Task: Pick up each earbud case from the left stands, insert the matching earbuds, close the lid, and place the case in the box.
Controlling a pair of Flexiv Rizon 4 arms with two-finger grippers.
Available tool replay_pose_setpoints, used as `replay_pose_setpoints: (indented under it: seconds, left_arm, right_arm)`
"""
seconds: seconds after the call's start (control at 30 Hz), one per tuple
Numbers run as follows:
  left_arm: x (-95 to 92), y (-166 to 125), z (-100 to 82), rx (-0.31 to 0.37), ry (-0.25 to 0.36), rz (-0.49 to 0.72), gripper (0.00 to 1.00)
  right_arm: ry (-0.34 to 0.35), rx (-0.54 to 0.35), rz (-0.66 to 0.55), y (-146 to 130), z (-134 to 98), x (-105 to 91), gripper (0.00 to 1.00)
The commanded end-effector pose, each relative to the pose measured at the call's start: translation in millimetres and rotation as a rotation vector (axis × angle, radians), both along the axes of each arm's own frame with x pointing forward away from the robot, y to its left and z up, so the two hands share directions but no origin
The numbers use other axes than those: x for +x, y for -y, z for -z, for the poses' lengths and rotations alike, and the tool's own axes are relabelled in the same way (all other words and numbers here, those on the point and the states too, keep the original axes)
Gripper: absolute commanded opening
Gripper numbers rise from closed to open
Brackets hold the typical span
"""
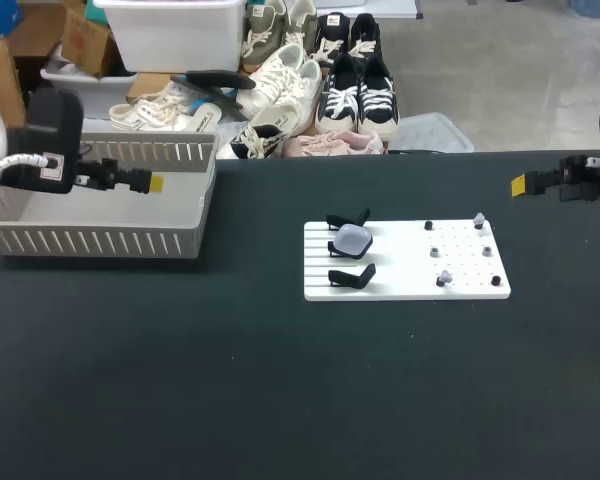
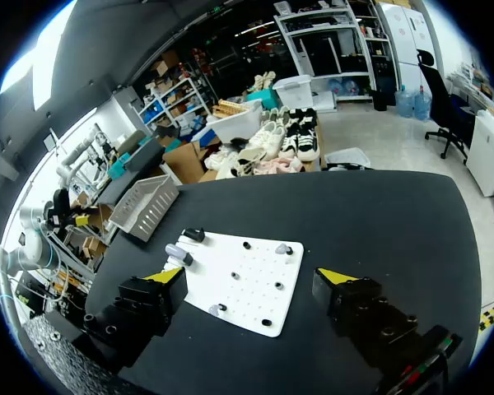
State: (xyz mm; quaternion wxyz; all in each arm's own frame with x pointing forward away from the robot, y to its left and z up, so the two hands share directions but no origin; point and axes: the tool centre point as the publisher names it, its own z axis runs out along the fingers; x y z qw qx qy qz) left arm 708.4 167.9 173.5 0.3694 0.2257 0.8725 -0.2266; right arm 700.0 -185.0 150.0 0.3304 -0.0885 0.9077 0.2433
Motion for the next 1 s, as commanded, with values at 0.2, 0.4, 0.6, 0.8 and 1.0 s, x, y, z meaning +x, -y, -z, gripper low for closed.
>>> replay_pose_setpoints:
  seconds: [0.2, 0.4, 0.6, 0.8, 1.0]
  left_arm:
    - [19.5, 13, 4.0, -0.103, 0.123, 0.252, 1.0]
    - [23.3, 32, 2.4, -0.112, 0.149, 0.392, 1.0]
    - [25.8, 54, 0.8, -0.104, 0.165, 0.538, 1.0]
    - [24.9, 82, 11.2, -0.07, 0.191, 0.673, 1.0]
    - [26.3, 107, 21.8, -0.053, 0.208, 0.761, 1.0]
  right_arm:
    - [0.0, 0.0, 0.0, 0, 0, 0.0, 1.0]
    - [0.0, 0.0, 0.0, 0, 0, 0.0, 1.0]
    - [0.0, 0.0, 0.0, 0, 0, 0.0, 1.0]
    - [0.0, 0.0, 0.0, 0, 0, 0.0, 1.0]
    - [0.0, 0.0, 0.0, 0, 0, 0.0, 1.0]
